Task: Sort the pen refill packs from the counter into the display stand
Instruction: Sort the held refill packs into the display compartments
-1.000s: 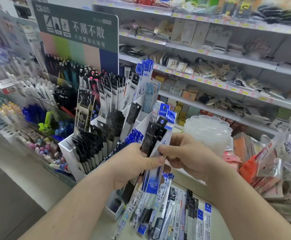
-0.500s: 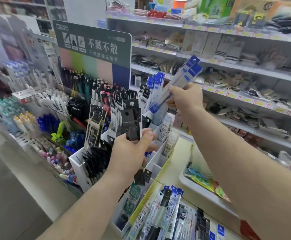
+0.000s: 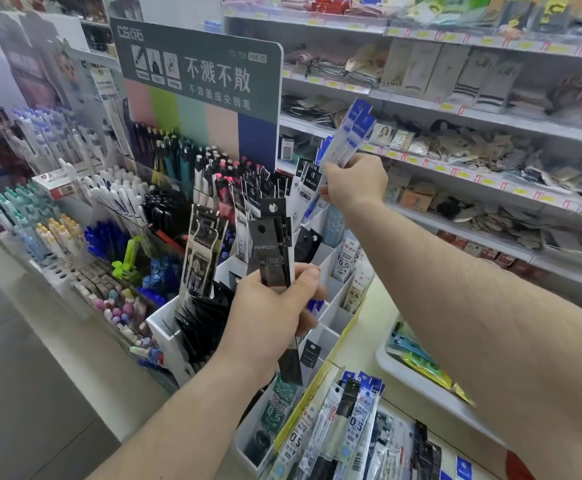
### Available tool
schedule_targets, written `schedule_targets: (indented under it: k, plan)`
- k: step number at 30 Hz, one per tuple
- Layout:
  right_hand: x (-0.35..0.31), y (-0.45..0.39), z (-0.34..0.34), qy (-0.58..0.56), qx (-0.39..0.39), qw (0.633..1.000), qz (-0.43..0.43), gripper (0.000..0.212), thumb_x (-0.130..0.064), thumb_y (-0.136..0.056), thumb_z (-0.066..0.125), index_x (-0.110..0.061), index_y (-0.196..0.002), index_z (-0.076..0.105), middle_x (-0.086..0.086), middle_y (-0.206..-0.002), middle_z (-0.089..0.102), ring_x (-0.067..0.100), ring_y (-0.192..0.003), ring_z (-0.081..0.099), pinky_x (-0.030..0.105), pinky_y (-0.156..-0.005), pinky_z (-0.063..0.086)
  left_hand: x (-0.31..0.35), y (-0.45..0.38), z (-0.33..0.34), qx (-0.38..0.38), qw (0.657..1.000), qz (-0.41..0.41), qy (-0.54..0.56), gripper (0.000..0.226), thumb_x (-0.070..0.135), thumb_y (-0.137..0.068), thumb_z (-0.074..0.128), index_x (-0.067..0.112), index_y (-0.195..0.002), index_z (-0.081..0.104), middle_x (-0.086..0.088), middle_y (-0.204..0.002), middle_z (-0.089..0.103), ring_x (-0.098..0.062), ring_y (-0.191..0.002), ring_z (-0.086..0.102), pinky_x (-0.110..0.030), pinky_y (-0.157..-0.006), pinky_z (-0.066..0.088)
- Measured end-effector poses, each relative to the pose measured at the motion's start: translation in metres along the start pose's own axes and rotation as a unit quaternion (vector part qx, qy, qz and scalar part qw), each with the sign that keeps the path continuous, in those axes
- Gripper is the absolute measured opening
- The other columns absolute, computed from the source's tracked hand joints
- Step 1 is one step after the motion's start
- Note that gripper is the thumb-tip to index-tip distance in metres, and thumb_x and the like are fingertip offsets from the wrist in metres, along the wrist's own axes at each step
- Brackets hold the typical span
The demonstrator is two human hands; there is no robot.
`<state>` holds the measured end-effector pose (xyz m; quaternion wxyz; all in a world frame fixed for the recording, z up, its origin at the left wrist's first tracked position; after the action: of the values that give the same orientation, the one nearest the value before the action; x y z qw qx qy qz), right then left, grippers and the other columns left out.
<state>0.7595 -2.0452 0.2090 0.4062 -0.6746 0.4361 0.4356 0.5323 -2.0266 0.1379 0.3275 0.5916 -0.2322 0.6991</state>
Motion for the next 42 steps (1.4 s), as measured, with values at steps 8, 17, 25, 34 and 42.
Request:
schedule_targets:
  k: [8, 17, 25, 34, 42]
  plan:
    - [0.007, -0.003, -0.008, 0.039, 0.011, 0.999, -0.007, 0.02, -0.021, -0.086, 0.067, -0.018, -0.067, 0.063, 0.007, -0.077, 0.074, 0.026, -0.069, 0.074, 0.043, -0.067, 0.063, -0.004, -0.003, -0.006, -0.005, 1.0, -0.009, 0.016, 0.019, 0.016, -0.093, 0.065, 0.013, -0.074, 0.064, 0.001, -0.049, 0.046, -0.012, -0.04, 0.039, -0.021, -0.042, 0.04]
    - [0.016, -0.005, -0.01, 0.058, 0.053, 0.997, 0.014, 0.018, -0.02, -0.074, 0.059, -0.004, -0.077, 0.066, 0.011, -0.072, 0.071, 0.03, -0.068, 0.072, 0.047, -0.066, 0.062, -0.007, -0.004, -0.006, -0.018, 1.0, -0.004, 0.016, 0.019, 0.017, -0.093, 0.066, 0.014, -0.074, 0.062, 0.0, -0.049, 0.044, -0.013, -0.041, 0.039, -0.025, -0.046, 0.04]
    - [0.018, 0.016, 0.041, 0.273, -0.136, 0.952, -0.026, 0.016, -0.002, -0.086, 0.062, -0.003, -0.07, 0.059, 0.007, -0.064, 0.058, 0.027, -0.065, 0.062, 0.038, -0.066, 0.058, -0.009, -0.004, -0.001, -0.024, 1.0, -0.002, 0.008, 0.019, 0.015, -0.092, 0.066, 0.017, -0.072, 0.065, 0.0, -0.048, 0.046, -0.013, -0.042, 0.041, -0.025, -0.046, 0.041]
    - [0.001, 0.035, -0.012, 0.158, -0.1, 0.982, -0.036, 0.02, -0.018, -0.085, 0.07, 0.001, -0.086, 0.074, 0.004, -0.059, 0.057, 0.013, -0.048, 0.048, 0.028, -0.05, 0.049, -0.024, 0.007, 0.032, -0.169, 0.981, -0.078, 0.055, 0.01, 0.009, -0.082, 0.069, 0.014, -0.09, 0.066, -0.003, -0.054, 0.043, -0.014, -0.043, 0.039, -0.024, -0.045, 0.037]
    - [0.037, 0.15, -0.036, -0.051, -0.331, 0.942, 0.031, 0.046, -0.051, -0.085, 0.068, -0.008, -0.071, 0.066, 0.008, -0.065, 0.048, 0.022, -0.06, 0.041, 0.032, -0.06, 0.034, -0.053, 0.037, 0.071, -0.339, 0.883, -0.235, 0.224, 0.029, 0.012, -0.069, 0.057, 0.01, -0.097, 0.06, -0.003, -0.07, 0.052, -0.016, -0.052, 0.048, -0.027, -0.052, 0.045]
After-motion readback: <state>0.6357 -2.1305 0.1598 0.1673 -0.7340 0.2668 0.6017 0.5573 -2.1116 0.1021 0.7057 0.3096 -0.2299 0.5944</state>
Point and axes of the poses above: each hand's wrist, its own y-axis away from the middle knuckle, its own z-axis out of the palm, x = y × z, the point moved 10 cm from there along -y, towards the middle knuckle
